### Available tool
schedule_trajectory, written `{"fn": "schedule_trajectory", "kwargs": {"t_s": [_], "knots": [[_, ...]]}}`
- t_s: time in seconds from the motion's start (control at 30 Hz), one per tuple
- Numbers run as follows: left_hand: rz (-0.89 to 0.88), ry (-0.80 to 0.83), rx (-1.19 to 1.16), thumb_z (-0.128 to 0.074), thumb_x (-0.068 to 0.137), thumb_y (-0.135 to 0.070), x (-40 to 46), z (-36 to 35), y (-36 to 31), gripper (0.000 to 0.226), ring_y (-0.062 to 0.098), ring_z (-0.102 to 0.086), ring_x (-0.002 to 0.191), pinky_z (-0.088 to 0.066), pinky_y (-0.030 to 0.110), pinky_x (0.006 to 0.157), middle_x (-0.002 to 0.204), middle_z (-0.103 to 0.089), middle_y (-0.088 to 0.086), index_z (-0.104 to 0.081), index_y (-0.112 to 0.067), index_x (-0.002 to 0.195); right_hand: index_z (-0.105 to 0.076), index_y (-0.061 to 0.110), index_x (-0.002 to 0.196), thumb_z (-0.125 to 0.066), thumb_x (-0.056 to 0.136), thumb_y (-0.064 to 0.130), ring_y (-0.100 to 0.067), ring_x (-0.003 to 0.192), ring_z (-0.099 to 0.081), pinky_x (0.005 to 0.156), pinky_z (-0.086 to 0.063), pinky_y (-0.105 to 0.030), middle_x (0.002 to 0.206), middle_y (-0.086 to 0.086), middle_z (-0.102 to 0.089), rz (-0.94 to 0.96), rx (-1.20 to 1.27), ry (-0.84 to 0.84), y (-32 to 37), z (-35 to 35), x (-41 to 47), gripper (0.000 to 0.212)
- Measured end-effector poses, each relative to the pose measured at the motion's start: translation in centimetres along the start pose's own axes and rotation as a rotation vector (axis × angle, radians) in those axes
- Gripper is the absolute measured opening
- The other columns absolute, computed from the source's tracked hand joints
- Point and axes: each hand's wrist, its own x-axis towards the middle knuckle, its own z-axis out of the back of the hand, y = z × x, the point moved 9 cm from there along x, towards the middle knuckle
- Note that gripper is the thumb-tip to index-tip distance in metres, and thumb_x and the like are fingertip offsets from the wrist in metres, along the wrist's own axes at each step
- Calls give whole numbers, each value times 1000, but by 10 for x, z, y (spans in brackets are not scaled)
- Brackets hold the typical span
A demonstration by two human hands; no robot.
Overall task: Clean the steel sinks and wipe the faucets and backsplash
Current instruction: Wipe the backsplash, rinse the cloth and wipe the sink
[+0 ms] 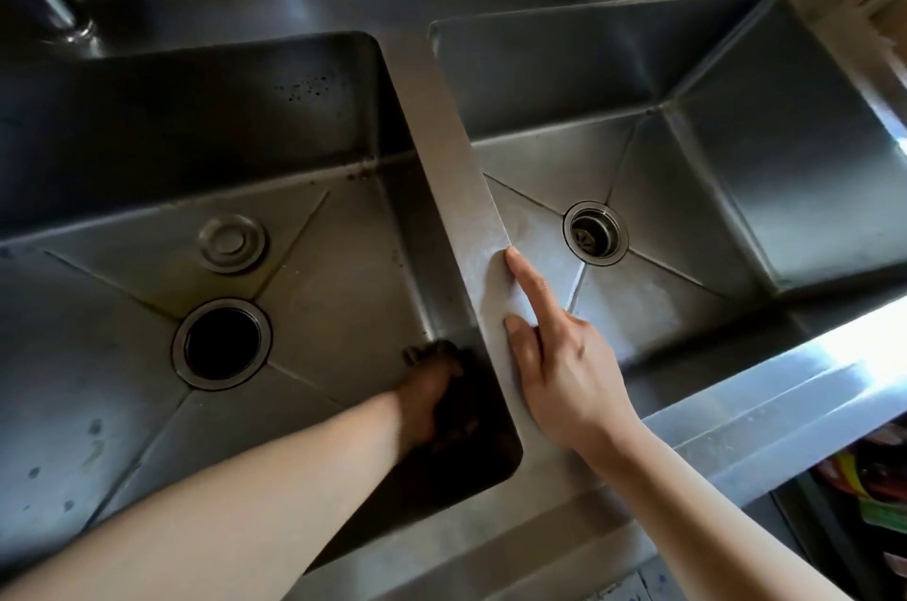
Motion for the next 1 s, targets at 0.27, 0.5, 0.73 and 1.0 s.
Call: {"fn": "schedule_trajectory", "kwargs": {"t_s": [0.27,0.5,0.73,1.0], "knots": [[-322,11,318,-47,79,24,-35,14,-16,54,28,-63,95,-53,34,84,106,-65,16,-59,-9,120,-12,42,149,-34,100,32,-30,121,-51,91,-46,-41,147,3,-42,-16,13,111,4,1,5,55],[-677,-216,412,-69,79,-2,-52,13,-77,62,25,-55,117,-44,43,103,127,-58,9,-47,-17,134,-20,38,149,-33,102,27,-33,111,-55,74,-35,-29,134,-7,-55,-77,106,98,6,1,67,50],[-824,-300,379,-61,88,-4,-74,13,-144,46,19,-56,111,-47,27,88,122,-59,3,-47,-22,127,-27,32,148,-28,98,30,-41,88,-60,67,-35,-32,107,-18,-66,-101,115,-62,11,-1,77,49],[-687,-67,688,-55,94,-10,-83,-14,-64,72,7,-28,136,-19,19,112,146,-31,-6,-13,-42,143,-23,30,150,-30,101,30,-43,86,-62,68,-43,-37,102,-19,-68,-89,-33,-112,17,2,73,50]]}}
